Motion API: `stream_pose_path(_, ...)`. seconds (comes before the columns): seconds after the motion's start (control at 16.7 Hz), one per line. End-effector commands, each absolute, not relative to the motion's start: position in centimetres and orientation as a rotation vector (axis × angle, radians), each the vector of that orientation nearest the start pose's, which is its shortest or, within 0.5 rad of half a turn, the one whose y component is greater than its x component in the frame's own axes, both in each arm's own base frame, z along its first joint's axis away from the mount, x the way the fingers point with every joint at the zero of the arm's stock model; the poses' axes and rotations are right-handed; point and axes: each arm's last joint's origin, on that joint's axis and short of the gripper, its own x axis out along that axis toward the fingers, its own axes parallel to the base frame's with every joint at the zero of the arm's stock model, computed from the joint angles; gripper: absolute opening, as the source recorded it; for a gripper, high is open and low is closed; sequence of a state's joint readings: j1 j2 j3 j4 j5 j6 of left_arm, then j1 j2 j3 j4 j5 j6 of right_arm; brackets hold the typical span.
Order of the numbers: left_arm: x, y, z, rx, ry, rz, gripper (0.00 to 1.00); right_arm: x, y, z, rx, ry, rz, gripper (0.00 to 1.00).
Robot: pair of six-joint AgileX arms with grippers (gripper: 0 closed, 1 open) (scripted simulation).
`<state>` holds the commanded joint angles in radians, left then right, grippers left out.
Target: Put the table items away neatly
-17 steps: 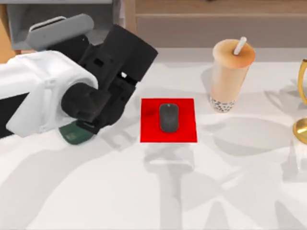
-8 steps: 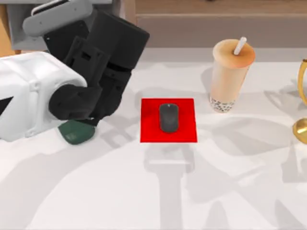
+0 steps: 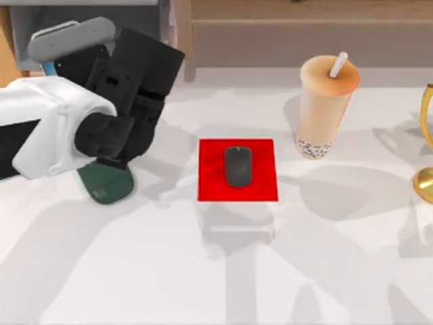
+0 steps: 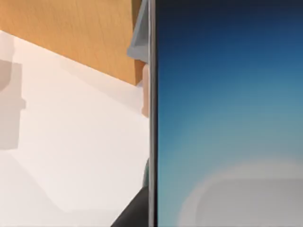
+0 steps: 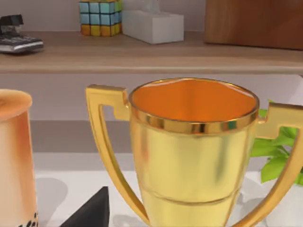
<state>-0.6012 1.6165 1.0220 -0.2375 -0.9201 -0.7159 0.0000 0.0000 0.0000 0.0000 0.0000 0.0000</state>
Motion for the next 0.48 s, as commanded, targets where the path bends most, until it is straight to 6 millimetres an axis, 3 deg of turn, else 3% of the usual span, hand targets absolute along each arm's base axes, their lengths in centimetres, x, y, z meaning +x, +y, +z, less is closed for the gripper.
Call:
stream_pose_path(0.18, 28.91, -16.62, 21.16, -0.118, 0.458, 0.497, 0.00, 10.57, -0.12, 16.00, 0.000, 0.000, 0.000, 1.00)
stream_pose_path(0.48, 28.91, -16.62, 21.16, -0.118, 0.458, 0.497, 0.38, 10.57, -0.12, 16.00, 0.000, 0.000, 0.000, 1.00)
